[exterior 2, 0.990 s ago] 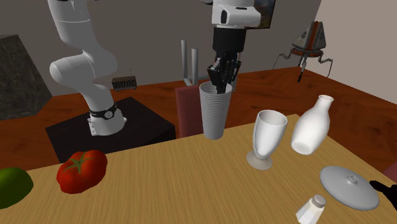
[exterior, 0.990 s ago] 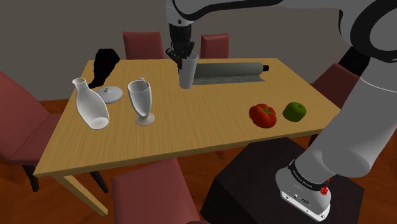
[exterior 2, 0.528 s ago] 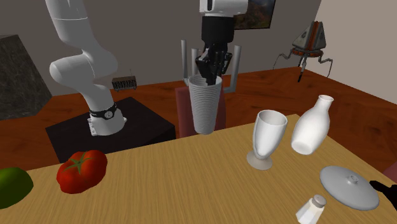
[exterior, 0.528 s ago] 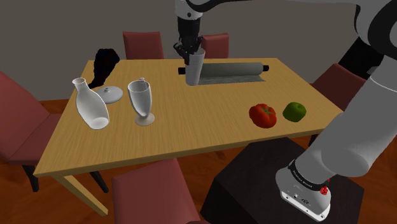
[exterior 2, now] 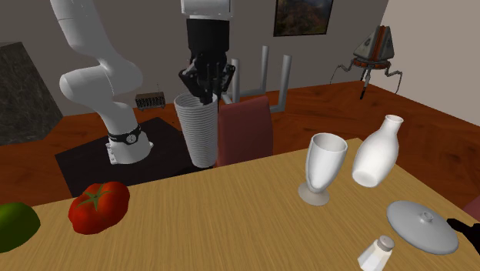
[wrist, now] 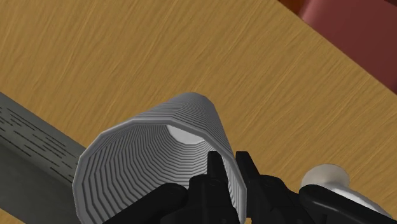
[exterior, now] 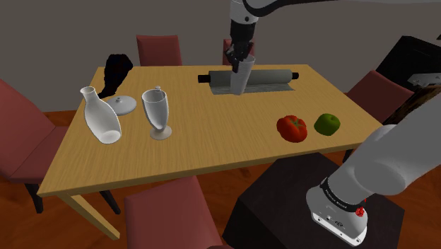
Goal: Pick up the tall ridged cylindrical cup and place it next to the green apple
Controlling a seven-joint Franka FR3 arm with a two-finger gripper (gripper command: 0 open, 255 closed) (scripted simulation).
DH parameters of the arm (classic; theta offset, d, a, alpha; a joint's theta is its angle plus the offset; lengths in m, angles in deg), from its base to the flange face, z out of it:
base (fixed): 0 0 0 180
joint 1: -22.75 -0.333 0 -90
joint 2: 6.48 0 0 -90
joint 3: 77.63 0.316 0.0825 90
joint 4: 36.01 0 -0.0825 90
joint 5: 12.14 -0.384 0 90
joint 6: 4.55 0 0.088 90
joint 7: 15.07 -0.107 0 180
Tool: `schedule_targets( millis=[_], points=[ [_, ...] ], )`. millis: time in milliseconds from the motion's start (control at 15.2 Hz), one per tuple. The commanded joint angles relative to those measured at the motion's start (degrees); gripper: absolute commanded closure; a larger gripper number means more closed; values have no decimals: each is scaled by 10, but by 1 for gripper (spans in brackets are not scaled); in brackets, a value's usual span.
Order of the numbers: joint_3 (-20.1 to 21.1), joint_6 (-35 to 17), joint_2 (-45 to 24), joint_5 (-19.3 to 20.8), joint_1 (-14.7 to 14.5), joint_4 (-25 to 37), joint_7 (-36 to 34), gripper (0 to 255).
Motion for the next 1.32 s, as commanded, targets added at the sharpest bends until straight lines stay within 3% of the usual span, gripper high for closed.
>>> schedule_targets(
  millis=[0, 594, 1254],
  points=[
    [-13, -5, 34, -4, 8, -37, 23, 255],
    [-84, -10, 169, 6, 44, -168, 127, 255],
    [-178, 4, 280, 54, 97, -252, 249, 255]
  ],
)
